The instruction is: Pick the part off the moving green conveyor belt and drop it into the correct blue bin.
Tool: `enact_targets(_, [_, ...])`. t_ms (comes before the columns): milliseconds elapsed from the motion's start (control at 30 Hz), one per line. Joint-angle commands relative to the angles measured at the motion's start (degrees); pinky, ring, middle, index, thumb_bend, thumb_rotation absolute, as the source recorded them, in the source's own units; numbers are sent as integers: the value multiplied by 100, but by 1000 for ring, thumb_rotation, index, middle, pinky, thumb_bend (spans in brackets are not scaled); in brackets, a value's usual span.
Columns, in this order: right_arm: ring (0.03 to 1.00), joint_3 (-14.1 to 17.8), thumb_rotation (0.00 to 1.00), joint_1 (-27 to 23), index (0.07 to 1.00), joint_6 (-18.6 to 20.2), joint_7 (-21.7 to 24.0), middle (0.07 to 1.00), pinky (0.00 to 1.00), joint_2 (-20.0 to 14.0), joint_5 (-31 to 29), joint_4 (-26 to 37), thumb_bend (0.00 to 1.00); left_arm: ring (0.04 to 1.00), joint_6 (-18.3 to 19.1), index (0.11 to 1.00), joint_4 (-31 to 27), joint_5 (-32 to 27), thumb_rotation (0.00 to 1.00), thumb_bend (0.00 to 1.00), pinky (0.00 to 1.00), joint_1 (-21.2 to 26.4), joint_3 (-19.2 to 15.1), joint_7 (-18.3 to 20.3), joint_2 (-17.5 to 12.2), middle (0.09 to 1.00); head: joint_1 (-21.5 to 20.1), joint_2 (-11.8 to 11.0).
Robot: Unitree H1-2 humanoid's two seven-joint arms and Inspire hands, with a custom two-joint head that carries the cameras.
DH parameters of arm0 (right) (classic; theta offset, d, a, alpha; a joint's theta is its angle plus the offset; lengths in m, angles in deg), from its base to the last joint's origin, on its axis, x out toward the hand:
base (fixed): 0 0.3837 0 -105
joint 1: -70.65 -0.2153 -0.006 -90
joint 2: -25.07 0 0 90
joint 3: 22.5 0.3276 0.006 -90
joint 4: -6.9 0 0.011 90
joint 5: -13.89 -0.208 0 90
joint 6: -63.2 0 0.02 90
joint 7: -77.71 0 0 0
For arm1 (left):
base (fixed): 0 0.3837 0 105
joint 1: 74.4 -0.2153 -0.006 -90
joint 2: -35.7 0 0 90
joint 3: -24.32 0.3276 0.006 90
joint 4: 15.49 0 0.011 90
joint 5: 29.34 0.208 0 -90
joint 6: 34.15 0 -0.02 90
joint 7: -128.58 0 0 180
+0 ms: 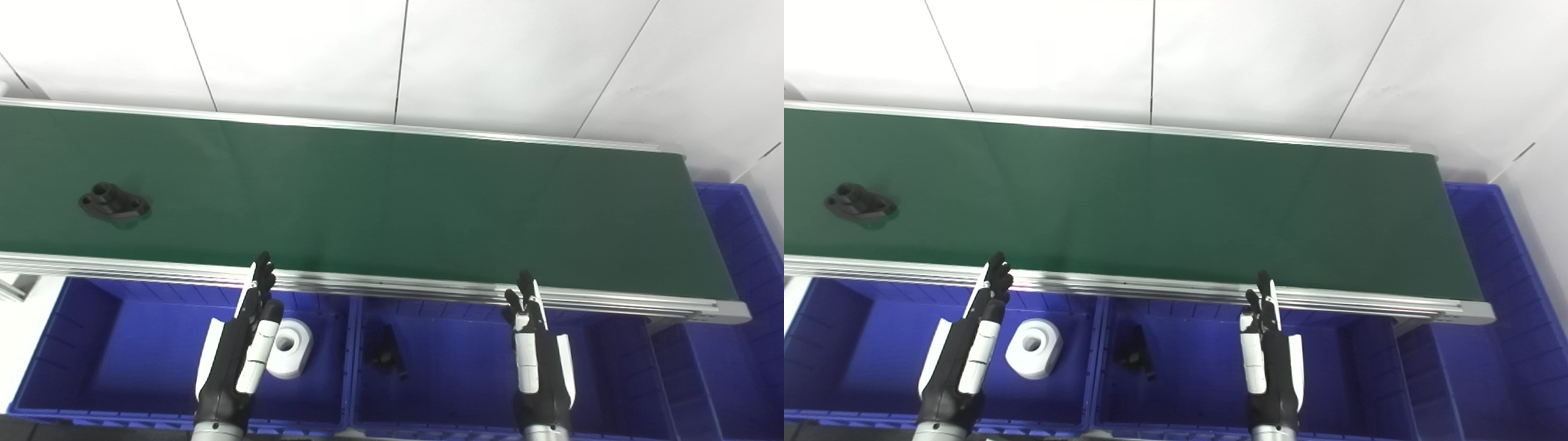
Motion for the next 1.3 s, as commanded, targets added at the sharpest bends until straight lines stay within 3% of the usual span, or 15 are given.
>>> enact_targets(0, [962,-40,1000,-14,997,-221,6,993,938,28,-11,127,838,983,-106,1000,-101,-67,997,575,1000,9,-6,5,8,1000,0,-1])
enact_targets(967, [953,-55,1000,24,1000,-184,57,988,937,-65,-45,181,816,982,-65,1000,-123,-64,990,601,1000,-34,52,5,11,990,115,-74])
enact_targets(1200, [964,33,1000,72,1000,-373,108,998,932,-234,-159,-29,794,962,-408,1000,199,91,998,585,1000,-73,164,-91,56,989,662,-507])
enact_targets(1233, [965,66,999,78,1000,-457,115,999,931,-291,-179,-98,791,959,-481,1000,284,93,999,582,997,-83,201,-114,93,989,995,-712])
enact_targets(1267, [964,103,1000,80,1000,-534,120,1000,927,-348,-191,-164,787,961,-530,1000,356,104,991,566,997,-92,239,-131,128,990,1130,-779])
